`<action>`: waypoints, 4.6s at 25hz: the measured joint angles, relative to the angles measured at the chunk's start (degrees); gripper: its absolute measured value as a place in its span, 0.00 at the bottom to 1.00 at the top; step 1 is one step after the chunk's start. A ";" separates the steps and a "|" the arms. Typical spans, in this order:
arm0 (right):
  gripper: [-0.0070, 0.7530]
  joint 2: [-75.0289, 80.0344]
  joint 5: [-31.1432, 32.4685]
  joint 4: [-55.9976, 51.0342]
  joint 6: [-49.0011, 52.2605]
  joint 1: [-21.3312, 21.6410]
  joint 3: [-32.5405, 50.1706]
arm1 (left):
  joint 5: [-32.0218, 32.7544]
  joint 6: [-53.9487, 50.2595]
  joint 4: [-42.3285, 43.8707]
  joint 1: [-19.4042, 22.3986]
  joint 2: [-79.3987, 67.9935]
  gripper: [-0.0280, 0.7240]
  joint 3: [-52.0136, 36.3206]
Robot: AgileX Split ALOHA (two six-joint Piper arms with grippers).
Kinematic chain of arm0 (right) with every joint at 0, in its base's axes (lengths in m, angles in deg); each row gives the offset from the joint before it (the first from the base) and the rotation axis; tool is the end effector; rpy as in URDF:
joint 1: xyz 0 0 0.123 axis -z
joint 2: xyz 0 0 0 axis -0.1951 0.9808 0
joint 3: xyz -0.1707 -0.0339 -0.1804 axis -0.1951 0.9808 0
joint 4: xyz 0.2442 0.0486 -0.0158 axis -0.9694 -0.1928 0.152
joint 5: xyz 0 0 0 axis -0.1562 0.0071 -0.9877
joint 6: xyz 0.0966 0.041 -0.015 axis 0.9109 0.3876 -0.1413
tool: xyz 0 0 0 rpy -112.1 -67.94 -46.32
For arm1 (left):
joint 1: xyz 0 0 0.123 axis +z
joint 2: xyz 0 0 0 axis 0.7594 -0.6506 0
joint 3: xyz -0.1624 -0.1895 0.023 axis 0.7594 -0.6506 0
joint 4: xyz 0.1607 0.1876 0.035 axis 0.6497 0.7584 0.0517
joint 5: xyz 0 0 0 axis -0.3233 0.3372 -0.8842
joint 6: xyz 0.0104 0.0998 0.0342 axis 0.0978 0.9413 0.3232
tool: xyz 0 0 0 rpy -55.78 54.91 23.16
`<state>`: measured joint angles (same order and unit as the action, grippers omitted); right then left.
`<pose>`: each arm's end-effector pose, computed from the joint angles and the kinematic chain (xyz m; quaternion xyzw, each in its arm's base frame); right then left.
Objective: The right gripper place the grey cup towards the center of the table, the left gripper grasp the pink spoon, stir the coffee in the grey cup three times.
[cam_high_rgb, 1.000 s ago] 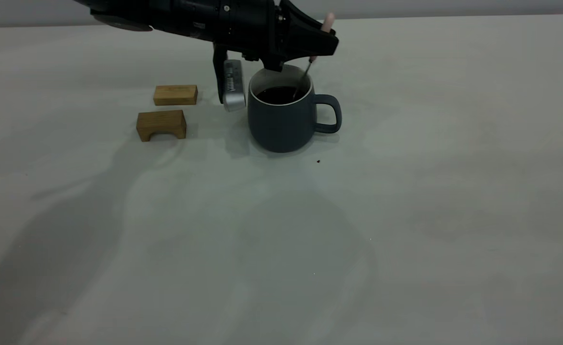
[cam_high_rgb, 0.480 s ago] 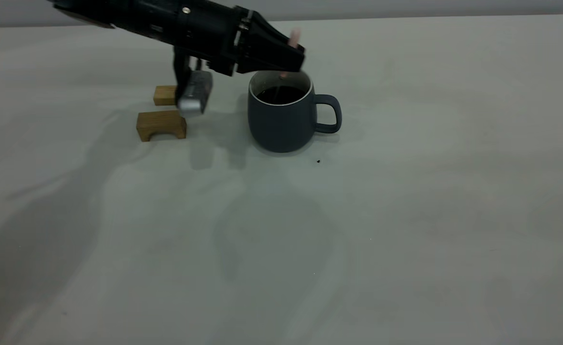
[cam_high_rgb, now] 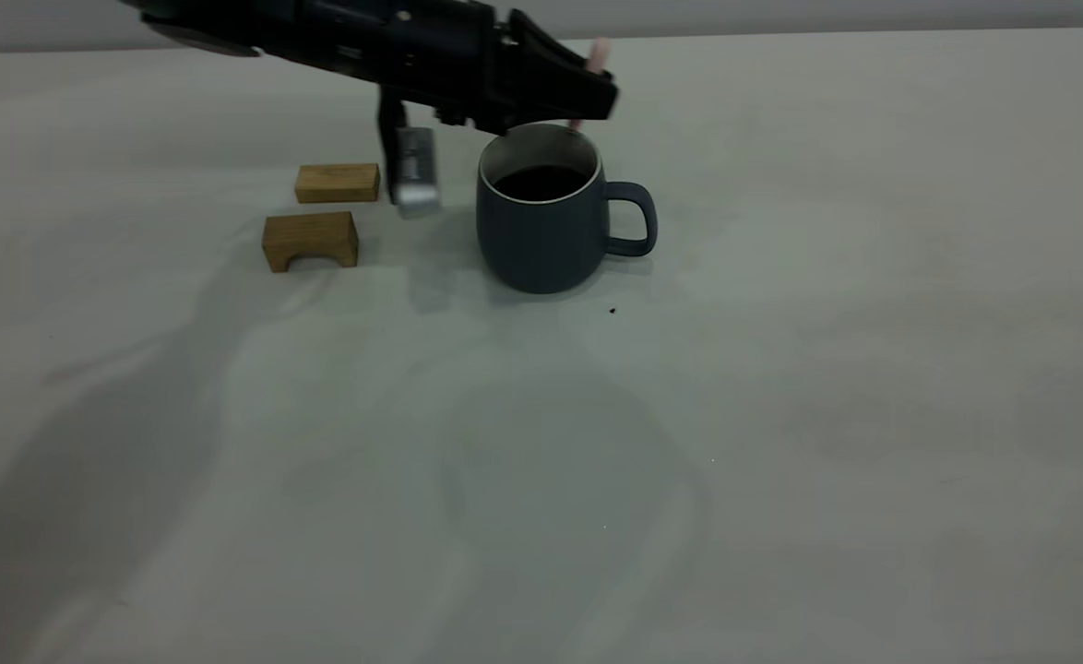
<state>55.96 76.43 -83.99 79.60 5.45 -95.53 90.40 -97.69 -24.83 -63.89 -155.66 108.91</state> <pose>0.0433 -0.0020 0.2536 0.0055 0.8821 0.0160 0.4708 0.4385 -0.2005 0.0017 0.6863 -0.5018 0.3958 0.3471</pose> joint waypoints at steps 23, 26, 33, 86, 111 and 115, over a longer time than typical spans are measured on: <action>0.66 0.00 0.00 0.00 0.00 0.00 0.00 | 10.38 1.77 10.19 0.40 0.00 0.58 0.02; 0.66 0.00 0.00 0.00 0.00 0.00 0.00 | 10.38 4.31 12.50 0.40 0.64 0.72 0.02; 0.66 0.00 0.00 0.00 0.00 0.00 0.00 | 10.91 5.89 27.14 0.40 8.29 0.80 0.02; 0.66 0.00 0.00 0.00 0.00 0.00 0.00 | 10.96 53.00 92.02 11.87 142.20 0.64 -75.32; 0.66 0.00 0.00 0.00 0.00 0.00 0.00 | 11.66 53.56 92.02 16.29 153.13 0.64 -75.38; 0.66 0.00 0.00 0.00 0.00 0.00 0.00 | 11.68 53.56 92.02 16.29 153.13 0.64 -75.38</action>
<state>55.96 76.43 -83.99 79.60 5.45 -95.53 102.08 -44.13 67.19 -47.59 -2.53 33.53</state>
